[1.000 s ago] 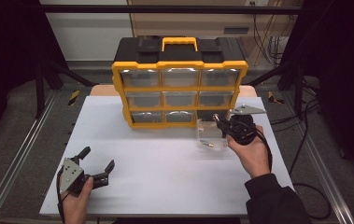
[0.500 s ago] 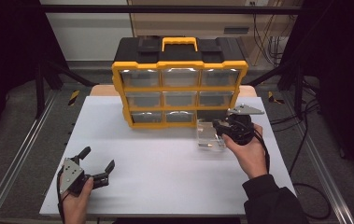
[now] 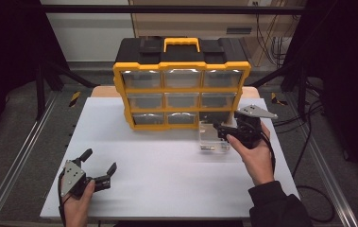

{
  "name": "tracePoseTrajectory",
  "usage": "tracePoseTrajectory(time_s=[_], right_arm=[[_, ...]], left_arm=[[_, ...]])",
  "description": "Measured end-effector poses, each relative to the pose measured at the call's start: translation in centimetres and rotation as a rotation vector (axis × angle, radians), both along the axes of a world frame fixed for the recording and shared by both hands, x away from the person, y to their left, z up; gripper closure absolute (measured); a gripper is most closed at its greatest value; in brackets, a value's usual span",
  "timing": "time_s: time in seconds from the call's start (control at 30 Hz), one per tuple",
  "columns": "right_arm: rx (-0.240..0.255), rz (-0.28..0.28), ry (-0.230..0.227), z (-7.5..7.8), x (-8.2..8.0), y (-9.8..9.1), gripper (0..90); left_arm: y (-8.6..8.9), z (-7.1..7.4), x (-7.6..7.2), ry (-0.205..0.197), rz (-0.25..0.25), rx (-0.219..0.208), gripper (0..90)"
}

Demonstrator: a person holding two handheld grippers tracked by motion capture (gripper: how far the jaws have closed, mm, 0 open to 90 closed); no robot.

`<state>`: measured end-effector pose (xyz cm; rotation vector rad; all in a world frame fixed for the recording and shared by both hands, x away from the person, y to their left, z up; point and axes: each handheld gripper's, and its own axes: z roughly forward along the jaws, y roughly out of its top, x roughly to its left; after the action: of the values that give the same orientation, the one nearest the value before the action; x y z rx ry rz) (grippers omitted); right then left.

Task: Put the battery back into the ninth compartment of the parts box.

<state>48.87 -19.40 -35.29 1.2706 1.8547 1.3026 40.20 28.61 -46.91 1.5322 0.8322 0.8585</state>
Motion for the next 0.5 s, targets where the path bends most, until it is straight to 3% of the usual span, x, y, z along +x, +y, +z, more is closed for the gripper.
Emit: tracePoseTrajectory(time_s=[0.07,0.17,0.5], right_arm=[[0.015,-0.007,-0.011,0.1,-0.1,-0.1,13.8],[0.024,-0.024,-0.068,0.3,-0.3,-0.3,11.0],[0.018,0.014,-0.093,-0.1,-1.4,-1.0,6.6]], left_arm=[[-0.1,0.0,0.0,0.001,0.0,0.002,0.7],[-0.1,0.0,0.0,0.001,-0.001,0.003,0.7],[-0.2,0.0,0.0,0.001,-0.008,0.006,0.7]])
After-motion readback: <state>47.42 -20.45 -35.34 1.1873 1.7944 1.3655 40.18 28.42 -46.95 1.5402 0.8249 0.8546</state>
